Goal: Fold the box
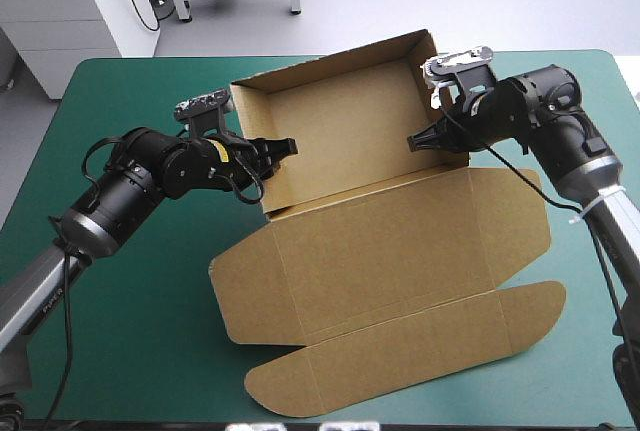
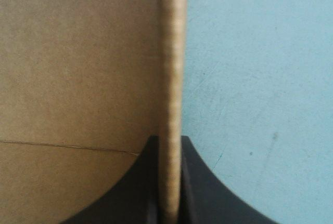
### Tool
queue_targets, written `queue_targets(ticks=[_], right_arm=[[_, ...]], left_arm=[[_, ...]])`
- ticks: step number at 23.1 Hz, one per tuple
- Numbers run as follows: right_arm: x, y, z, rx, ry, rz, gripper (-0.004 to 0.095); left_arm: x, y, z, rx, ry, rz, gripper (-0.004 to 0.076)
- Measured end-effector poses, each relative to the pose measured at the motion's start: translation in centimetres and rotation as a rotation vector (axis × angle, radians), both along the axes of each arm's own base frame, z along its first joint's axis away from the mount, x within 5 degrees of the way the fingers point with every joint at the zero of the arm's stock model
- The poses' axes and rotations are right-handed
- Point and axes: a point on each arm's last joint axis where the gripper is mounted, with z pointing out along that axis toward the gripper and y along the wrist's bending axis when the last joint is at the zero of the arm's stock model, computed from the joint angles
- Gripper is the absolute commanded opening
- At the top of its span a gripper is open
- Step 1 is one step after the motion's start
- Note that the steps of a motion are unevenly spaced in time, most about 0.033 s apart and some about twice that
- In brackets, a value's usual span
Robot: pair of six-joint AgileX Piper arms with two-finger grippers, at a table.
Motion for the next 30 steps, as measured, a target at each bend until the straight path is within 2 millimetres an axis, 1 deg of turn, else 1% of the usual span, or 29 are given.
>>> queue_targets(ticks=[8,10,12,16,18,21,23,27,30], right_arm=[[-0.4,0.0,0.4,0.017,-0.005,-0.007,0.0],[-0.6,0.1,0.2,0.032,0.032,-0.027,0.0],[-0.5,0.3,-0.3,0.04,0.074,-0.053,0.0],[1.0,0.8,-2.8,0.02,0.167,-0.075,-0.0001],[2.3,1.4,-5.1,0.01,0.245,-0.081,-0.0001],[4.0,2.0,-8.6,-0.013,0.353,-0.095,-0.0001],[4.6,2.3,-10.3,-0.024,0.404,-0.1,-0.0001],[4.8,2.5,-12.2,-0.027,0.465,-0.103,-0.0001],[4.8,2.4,-12.7,-0.024,0.485,-0.107,-0.0001]], left_arm=[[0.0,0.5,-0.5,0.078,0.021,0.013,-0.0008],[-0.1,0.7,-0.7,0.104,0.051,0.014,-0.0008],[0.5,0.4,-0.9,0.143,0.08,0.007,-0.0008],[2.5,-0.6,-2.2,0.26,0.158,-0.054,-0.0008],[3.9,-1.2,-3.6,0.349,0.239,-0.08,-0.0008],[6.3,-2.4,-6.1,0.429,0.297,-0.107,-0.0008],[7.1,-2.8,-7.4,0.455,0.329,-0.122,-0.0008],[7.9,-3.2,-9.5,0.477,0.382,-0.141,-0.0008],[8.4,-3.2,-10.6,0.447,0.427,-0.145,-0.0008]])
